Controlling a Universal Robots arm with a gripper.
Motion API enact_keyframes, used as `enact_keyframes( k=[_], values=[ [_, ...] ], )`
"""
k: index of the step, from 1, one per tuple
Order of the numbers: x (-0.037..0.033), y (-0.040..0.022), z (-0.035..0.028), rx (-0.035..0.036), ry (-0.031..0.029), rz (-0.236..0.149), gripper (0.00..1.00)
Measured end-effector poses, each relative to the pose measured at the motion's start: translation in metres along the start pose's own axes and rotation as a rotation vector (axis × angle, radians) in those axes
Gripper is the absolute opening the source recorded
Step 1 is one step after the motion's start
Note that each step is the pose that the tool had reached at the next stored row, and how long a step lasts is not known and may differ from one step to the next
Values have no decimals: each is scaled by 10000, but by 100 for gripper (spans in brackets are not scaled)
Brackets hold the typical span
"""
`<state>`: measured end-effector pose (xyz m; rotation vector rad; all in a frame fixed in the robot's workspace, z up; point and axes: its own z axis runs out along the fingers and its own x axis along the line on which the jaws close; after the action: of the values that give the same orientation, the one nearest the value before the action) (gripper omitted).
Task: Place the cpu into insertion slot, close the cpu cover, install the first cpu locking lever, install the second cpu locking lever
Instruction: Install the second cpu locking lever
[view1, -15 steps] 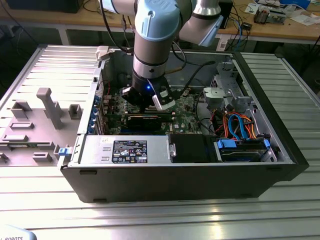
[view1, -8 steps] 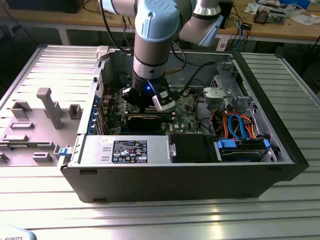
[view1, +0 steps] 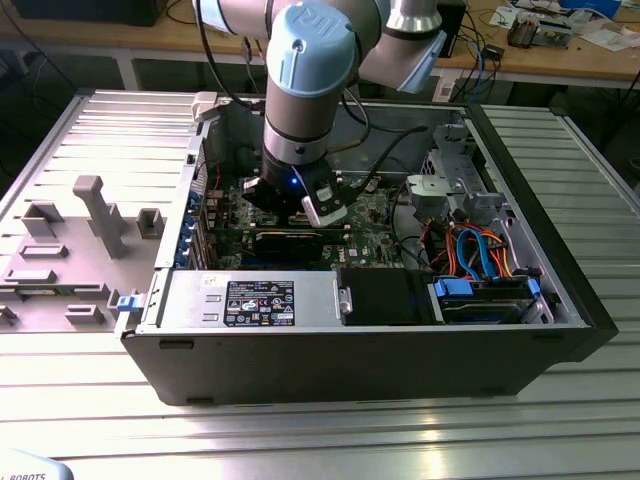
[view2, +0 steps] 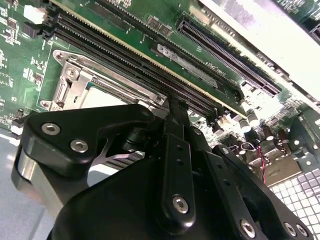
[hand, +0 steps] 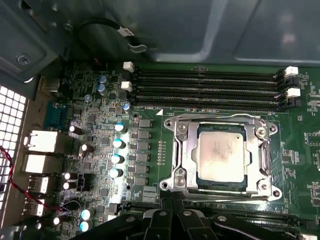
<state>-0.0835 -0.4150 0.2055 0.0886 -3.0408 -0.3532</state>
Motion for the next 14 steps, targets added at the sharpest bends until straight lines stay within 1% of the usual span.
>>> enact_keyframes(
  k=[2, 14],
  values=[
    [1, 0, 5, -97, -6, -6, 11],
    [0, -1, 5, -109, -5, -8, 11]
  ],
)
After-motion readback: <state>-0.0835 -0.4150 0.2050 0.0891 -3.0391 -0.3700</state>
